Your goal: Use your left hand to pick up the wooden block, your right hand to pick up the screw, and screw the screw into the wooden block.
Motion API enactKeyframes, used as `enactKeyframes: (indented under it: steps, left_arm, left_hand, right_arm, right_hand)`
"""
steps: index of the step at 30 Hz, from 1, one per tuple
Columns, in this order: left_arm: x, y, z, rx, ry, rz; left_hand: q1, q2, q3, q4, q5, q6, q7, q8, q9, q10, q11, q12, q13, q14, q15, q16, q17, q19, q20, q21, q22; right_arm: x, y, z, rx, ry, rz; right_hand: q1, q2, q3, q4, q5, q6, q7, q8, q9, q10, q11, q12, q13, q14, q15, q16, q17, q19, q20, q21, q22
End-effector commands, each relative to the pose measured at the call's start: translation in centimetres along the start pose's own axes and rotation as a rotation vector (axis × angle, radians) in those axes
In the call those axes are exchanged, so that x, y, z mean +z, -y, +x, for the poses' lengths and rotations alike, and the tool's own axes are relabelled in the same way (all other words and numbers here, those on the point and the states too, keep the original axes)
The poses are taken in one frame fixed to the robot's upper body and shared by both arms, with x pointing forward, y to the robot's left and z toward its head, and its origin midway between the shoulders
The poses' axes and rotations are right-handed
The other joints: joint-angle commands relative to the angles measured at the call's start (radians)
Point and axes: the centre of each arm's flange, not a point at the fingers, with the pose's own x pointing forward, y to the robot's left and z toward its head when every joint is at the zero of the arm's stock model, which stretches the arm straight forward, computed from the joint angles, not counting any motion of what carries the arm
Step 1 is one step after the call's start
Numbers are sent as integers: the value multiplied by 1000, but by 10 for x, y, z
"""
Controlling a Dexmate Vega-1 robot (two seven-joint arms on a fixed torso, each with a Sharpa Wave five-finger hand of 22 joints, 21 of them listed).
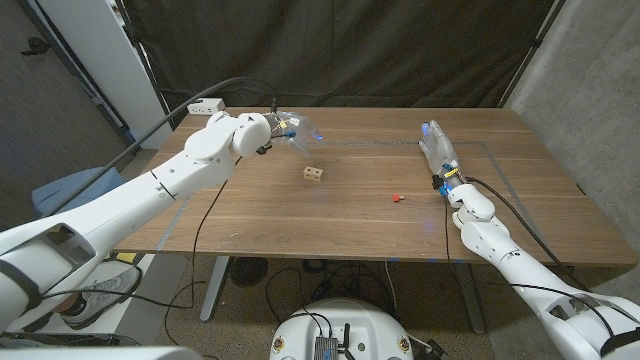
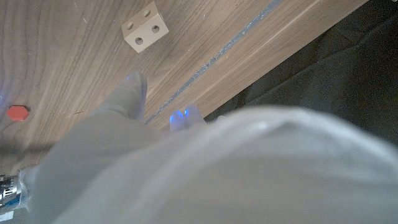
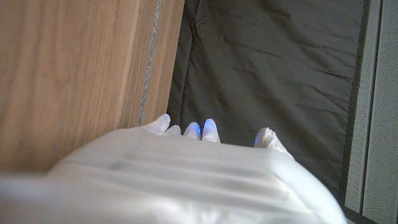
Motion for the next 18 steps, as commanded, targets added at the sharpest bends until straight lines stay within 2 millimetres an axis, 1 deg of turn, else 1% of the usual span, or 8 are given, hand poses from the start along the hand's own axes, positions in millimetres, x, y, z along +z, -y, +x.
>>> enactKeyframes:
  steps: [1,9,18]
  left_arm:
    - [13,-3,10,-63,5,73]
    - [18,1,13,-81,22,109]
    - [20,6,16,-88,21,134]
  left_hand:
    - [20,-2,-7,-1,0,-10,3,-7,3,-4,4,-4,4,-15,4,0,3,-26,8,2,5]
    - [34,-5,-12,-2,1,-28,10,-14,4,-13,1,-9,6,-24,6,0,4,-36,18,3,5]
    - [49,-8,-15,-3,3,-45,12,-20,4,-25,-2,-14,9,-31,9,1,4,-43,24,4,4]
  right_arm:
    - [-2,2,-4,-19,2,8]
    - [-4,3,-5,-28,4,15]
    - [-5,2,-5,-33,9,18]
  right_hand:
    - [0,-5,7,-4,3,3,-5,5,3,0,-6,5,2,-7,-2,6,2,3,-15,4,4]
    - [-1,-6,8,-4,3,3,-6,6,3,1,-7,5,2,-7,-2,6,2,3,-14,4,4]
    - [-1,-6,9,-5,3,2,-5,6,3,2,-7,6,2,-7,-3,6,3,3,-14,4,5]
